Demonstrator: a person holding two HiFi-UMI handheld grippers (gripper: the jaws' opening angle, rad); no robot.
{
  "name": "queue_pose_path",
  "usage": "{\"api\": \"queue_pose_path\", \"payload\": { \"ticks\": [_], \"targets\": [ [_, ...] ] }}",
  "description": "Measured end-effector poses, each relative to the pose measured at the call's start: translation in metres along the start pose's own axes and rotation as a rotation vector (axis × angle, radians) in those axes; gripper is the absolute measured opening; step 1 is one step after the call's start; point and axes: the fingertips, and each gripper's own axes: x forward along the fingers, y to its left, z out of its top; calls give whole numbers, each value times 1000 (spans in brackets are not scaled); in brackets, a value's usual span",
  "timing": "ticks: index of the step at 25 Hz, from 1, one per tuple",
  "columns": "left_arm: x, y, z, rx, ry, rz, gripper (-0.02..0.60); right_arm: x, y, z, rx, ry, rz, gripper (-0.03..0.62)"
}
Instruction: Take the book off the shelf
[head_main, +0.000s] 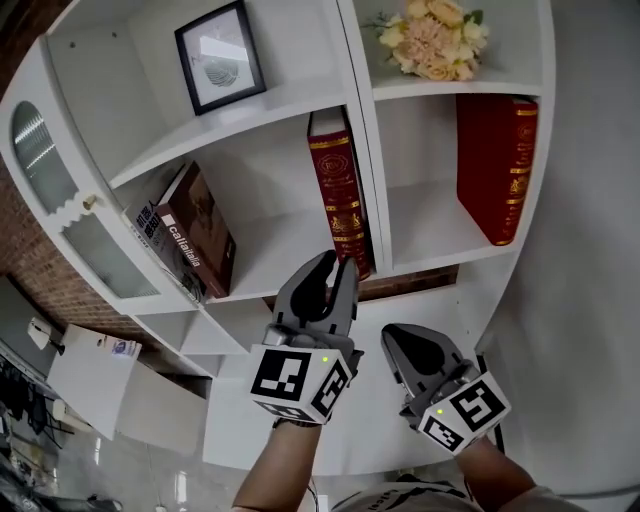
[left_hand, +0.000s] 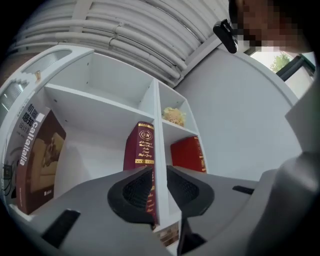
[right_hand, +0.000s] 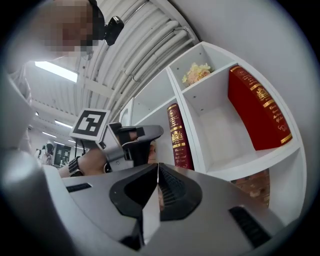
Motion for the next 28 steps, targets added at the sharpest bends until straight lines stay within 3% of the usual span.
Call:
{"api": "queue_pose_path", "payload": {
  "ticks": [6,10,16,28],
  "targets": [
    [42,22,17,85,-34,76,234,10,-22,4,11,-9,34,19],
    [65,29,23,82,-38,92,284,12,-30,5,16,-11,49,20],
    [90,34,17,62,-23,98,302,10,-44,6,21,-13,52,19],
    [81,47,20,57,-70,116,299,16,-56,1,45,-10,76,20]
  ]
}}
